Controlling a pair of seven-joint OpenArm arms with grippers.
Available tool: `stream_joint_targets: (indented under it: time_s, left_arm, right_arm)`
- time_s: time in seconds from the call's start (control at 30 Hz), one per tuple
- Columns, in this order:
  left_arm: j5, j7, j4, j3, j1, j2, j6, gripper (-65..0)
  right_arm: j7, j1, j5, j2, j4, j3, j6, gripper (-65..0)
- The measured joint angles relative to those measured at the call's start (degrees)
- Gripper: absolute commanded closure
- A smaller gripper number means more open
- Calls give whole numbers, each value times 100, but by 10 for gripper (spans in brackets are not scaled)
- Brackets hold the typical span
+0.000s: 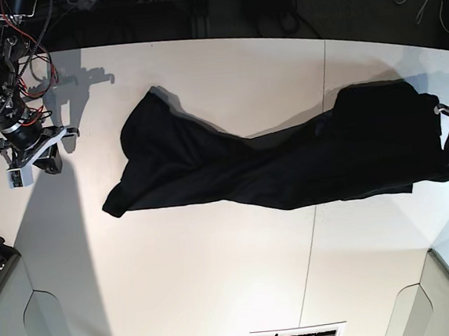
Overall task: Layout the t-shirt on the table in an organized manner, then fold the t-shirt properly
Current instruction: 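Lay the shirt down and regrasp its edge with the right gripper, then pull the shirt edge with the right gripper to spread it flat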
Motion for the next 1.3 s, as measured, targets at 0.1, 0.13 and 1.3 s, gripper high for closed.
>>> stream_joint_targets:
  time_s: [0.1, 0.13, 1.3]
  left_arm:
    - [-55, 7, 0, -22, -96, -46, -4, 0]
    - [-72, 7, 0, -22, -149, -46, -2, 0]
    - [-387, 48, 7, -15, -1268, -726, -48, 0]
  right_arm:
    - [-66, 0, 494, -50, 0, 0, 0, -127]
    - [-68, -2, 682, -81, 0, 2, 11, -184]
    - [-319, 1130, 79, -855, 31, -859, 323, 0]
